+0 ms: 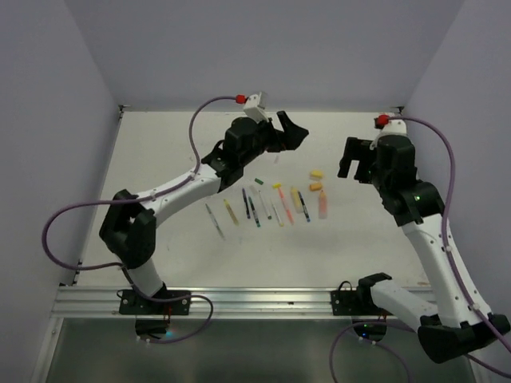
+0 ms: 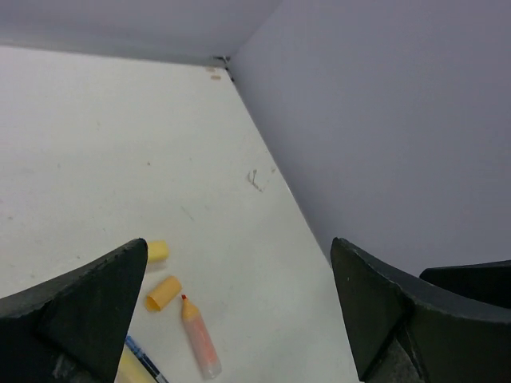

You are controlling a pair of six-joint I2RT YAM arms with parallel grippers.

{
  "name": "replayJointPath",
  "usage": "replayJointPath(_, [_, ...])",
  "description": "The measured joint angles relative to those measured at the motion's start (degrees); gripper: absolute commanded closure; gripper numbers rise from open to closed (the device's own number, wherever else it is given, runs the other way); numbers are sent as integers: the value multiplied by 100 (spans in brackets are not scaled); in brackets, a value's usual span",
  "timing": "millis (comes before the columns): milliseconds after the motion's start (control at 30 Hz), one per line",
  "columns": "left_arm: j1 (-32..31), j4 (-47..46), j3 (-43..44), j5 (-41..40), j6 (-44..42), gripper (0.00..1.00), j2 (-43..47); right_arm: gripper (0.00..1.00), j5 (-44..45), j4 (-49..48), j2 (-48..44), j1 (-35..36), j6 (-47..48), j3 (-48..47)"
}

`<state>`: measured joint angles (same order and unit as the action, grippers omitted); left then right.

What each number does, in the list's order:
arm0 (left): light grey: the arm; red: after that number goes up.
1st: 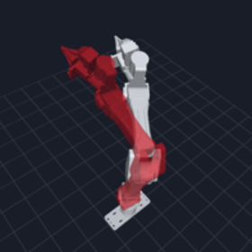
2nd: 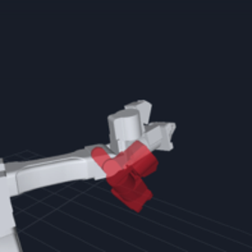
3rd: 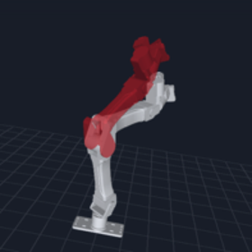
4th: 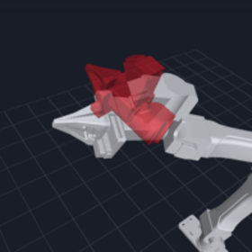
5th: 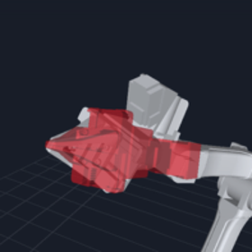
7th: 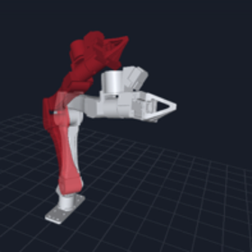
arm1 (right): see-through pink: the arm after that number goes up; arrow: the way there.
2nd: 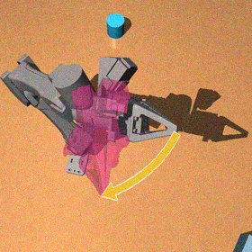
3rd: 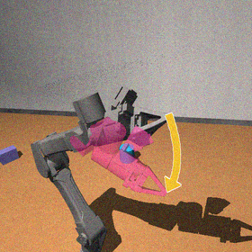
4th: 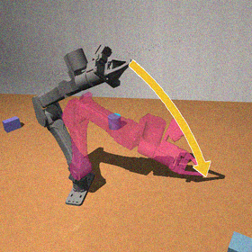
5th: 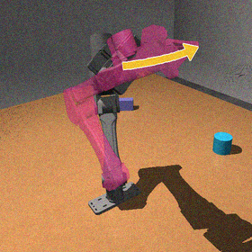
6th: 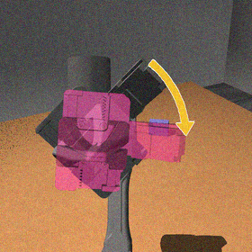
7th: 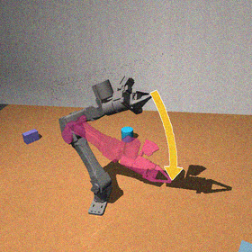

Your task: Open the pen caps

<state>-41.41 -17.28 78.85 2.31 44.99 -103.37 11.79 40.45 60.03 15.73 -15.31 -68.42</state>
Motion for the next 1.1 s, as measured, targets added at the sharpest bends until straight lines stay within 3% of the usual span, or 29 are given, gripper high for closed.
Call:
replayJointPath(200, [35, 1071, 2, -907, -1108, 0, 1552, 1, 817, 291, -1038, 0, 262, -544])
replayJointPath(533, [122, 2697, 127, -2789, -2616, 0, 3139, 1, 1729, 553, -2221, 0, 852, -837])
replayJointPath(833, [127, 3272, 118, -4251, -3394, 0, 4503, 1, 2153, 448, -2559, 0, 1261, -848])
replayJointPath(1100, [127, 3357, -15, -5045, -3716, 0, 5104, 1, 2223, 138, -2575, 0, 1502, -844])
